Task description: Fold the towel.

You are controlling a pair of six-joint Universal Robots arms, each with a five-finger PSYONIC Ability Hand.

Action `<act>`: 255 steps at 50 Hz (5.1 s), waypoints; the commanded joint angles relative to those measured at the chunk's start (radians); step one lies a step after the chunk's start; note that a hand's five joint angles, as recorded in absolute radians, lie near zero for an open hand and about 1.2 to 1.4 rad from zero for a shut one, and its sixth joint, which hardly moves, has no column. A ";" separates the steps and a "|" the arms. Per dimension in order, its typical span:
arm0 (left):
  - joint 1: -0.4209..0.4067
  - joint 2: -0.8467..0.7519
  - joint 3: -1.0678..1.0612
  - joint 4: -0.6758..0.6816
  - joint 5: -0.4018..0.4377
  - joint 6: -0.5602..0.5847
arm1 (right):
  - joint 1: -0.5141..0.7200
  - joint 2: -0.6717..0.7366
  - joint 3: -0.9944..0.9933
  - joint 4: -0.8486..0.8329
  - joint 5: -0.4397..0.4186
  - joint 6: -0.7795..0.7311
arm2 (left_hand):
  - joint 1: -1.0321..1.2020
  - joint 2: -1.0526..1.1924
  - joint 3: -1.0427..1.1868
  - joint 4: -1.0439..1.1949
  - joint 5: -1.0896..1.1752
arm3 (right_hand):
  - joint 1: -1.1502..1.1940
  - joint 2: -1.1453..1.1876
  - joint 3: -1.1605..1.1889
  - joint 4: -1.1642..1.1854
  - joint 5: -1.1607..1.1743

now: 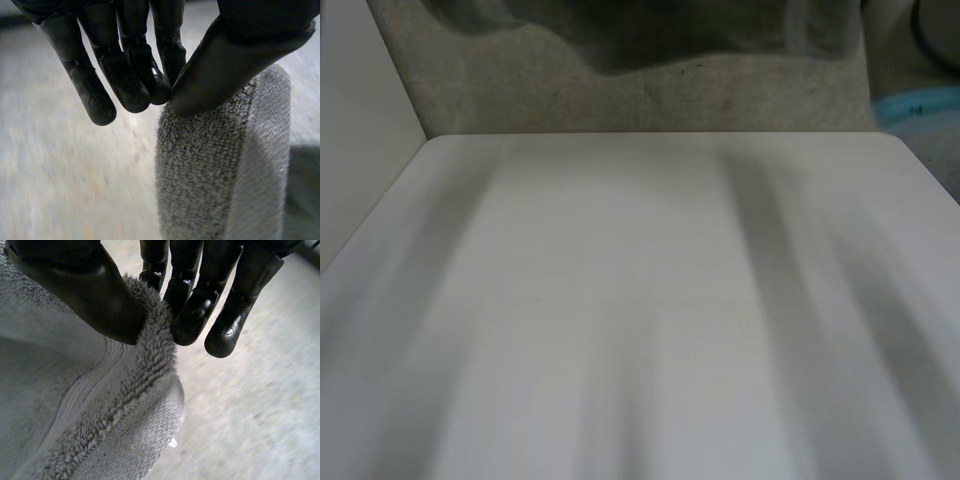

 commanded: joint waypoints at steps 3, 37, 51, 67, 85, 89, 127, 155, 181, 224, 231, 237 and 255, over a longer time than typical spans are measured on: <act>0.020 -0.014 -0.507 0.100 0.142 0.014 | -0.030 -0.077 0.441 0.007 -0.103 0.000 | 0.130 0.051 0.061 0.036 0.083 | 0.071 0.103 0.072 0.069 0.066; 0.184 0.120 -1.157 0.168 0.397 0.370 | -0.145 -0.189 1.096 -0.001 -0.158 -0.003 | -0.707 -0.786 -0.775 -0.800 -0.754 | 0.071 0.103 0.072 0.069 0.066; 0.199 0.216 -1.261 0.131 0.394 0.366 | -0.141 -0.174 1.110 -0.013 -0.158 0.000 | -0.839 -0.918 -0.907 -0.932 -0.886 | 0.071 0.103 0.072 0.069 0.066; 0.141 0.121 -1.252 0.152 0.372 0.427 | -0.135 -0.154 1.118 -0.016 -0.160 -0.001 | -0.830 -0.909 -0.898 -0.923 -0.877 | 0.071 0.103 0.072 0.069 0.066; 0.144 -0.052 -1.152 0.174 0.190 0.642 | -0.130 -0.142 1.119 -0.018 -0.158 -0.004 | -0.786 -0.865 -0.854 -0.879 -0.833 | 0.071 0.103 0.072 0.069 0.066; 0.144 -0.072 -1.138 0.197 0.188 0.639 | -0.130 -0.142 1.121 -0.018 -0.158 -0.004 | -0.768 -0.847 -0.837 -0.862 -0.815 | 0.071 0.103 0.072 0.069 0.066; 0.153 -0.051 -1.152 0.232 0.197 0.640 | -0.139 -0.160 1.083 0.080 -0.159 -0.013 | 0.130 0.051 0.061 0.036 0.083 | -0.647 -0.615 -0.645 -0.649 -0.651; 0.156 0.003 -1.215 0.286 0.199 0.639 | -0.020 -0.120 0.872 0.329 -0.155 -0.056 | 0.121 0.042 0.053 0.028 0.074 | -1.020 -0.989 -1.019 -1.023 -1.025; 0.158 0.023 -1.236 0.287 0.199 0.639 | 0.014 0.115 0.655 0.382 0.001 -0.372 | 0.112 0.033 0.044 0.019 0.065 | -0.859 -0.828 -0.858 -0.862 -0.864; 0.166 0.698 -1.129 0.130 0.197 0.385 | -0.136 -0.501 0.601 0.510 -0.109 -0.085 | 0.130 0.051 0.061 0.036 0.083 | 0.071 0.103 0.072 0.069 0.066; 0.161 0.514 -1.006 -0.050 0.187 0.315 | -0.181 -0.427 0.549 0.614 -0.051 -0.160 | 0.130 0.051 0.061 0.036 0.083 | 0.071 0.103 0.072 0.069 0.066; 0.138 0.308 -0.902 -0.164 0.161 0.310 | -0.148 -0.290 0.504 0.625 -0.020 -0.246 | 0.130 0.051 0.061 0.036 0.083 | 0.071 0.103 0.072 0.069 0.066; 0.020 -0.041 -0.011 -0.223 -0.055 0.096 | -0.029 0.095 -0.212 0.369 0.074 -0.178 | 0.130 0.051 0.061 0.036 0.083 | 0.071 0.103 0.072 0.069 0.066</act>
